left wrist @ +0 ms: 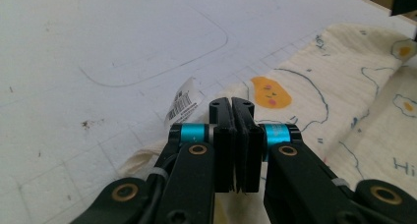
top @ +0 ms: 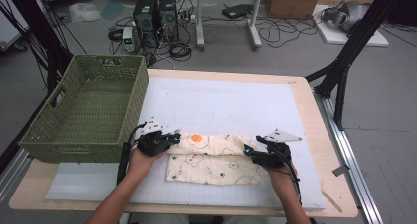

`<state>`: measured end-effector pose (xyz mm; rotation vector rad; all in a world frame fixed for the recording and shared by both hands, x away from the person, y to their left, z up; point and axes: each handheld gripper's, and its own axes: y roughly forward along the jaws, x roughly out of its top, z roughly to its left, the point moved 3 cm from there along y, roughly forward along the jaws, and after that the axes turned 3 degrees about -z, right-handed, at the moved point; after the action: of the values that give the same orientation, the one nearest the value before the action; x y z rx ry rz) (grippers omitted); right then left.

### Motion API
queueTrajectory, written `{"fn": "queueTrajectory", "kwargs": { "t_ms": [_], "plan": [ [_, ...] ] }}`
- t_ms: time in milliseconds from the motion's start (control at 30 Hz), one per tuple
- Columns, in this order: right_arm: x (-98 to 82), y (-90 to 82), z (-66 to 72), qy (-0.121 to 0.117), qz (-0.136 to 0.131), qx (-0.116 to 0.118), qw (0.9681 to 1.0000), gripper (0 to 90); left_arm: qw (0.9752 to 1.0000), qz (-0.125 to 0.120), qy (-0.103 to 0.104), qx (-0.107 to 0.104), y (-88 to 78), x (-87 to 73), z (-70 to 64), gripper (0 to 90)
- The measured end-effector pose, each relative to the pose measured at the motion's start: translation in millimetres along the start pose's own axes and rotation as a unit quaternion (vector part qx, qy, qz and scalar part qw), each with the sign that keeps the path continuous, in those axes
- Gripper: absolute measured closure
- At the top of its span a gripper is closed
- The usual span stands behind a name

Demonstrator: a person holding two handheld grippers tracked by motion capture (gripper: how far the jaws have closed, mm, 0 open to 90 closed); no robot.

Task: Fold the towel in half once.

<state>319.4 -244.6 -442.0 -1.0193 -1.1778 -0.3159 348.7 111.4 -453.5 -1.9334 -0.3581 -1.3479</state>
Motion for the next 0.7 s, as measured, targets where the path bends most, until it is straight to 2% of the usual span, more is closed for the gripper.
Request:
{"fn": "queueTrajectory", "kwargs": {
  "t_ms": [133, 167, 200, 300, 400, 500, 700],
  "plan": [
    [9.6, 20.7, -1.5, 0.007, 0.018, -0.001, 0.9998, 36.2, 0.9998, -0.020, 0.000, -0.009, -8.5, 3.0, -2.3, 87.4],
    [12.0, 25.3, -1.0, 0.008, 0.021, 0.001, 0.9997, 38.2, 0.9997, -0.022, 0.000, -0.012, -9.8, 3.5, -3.0, 87.4],
    [13.8, 30.2, -0.5, 0.006, 0.029, 0.004, 0.9996, 43.0, 0.9996, -0.024, 0.001, -0.017, -10.7, 3.6, -3.9, 87.4],
    [13.6, 41.5, 1.0, -0.004, 0.064, 0.029, 0.9975, 71.5, 0.9993, -0.030, -0.001, -0.023, -13.9, 2.8, -5.9, 87.3],
    [11.9, 40.5, 4.7, -0.024, 0.077, 0.036, 0.9961, 86.9, 0.9992, -0.031, 0.000, -0.025, -17.8, 0.7, -7.1, 87.2],
    [13.6, 30.8, 10.4, -0.059, 0.059, 0.034, 0.9959, 87.7, 0.9991, -0.033, -0.001, -0.028, -19.9, -1.6, -7.7, 87.2],
    [13.0, 6.3, 20.0, -0.074, 0.025, 0.036, 0.9963, 87.5, 0.9989, -0.030, 0.011, -0.034, -25.6, -5.1, -13.9, 86.4]
  ]
}}
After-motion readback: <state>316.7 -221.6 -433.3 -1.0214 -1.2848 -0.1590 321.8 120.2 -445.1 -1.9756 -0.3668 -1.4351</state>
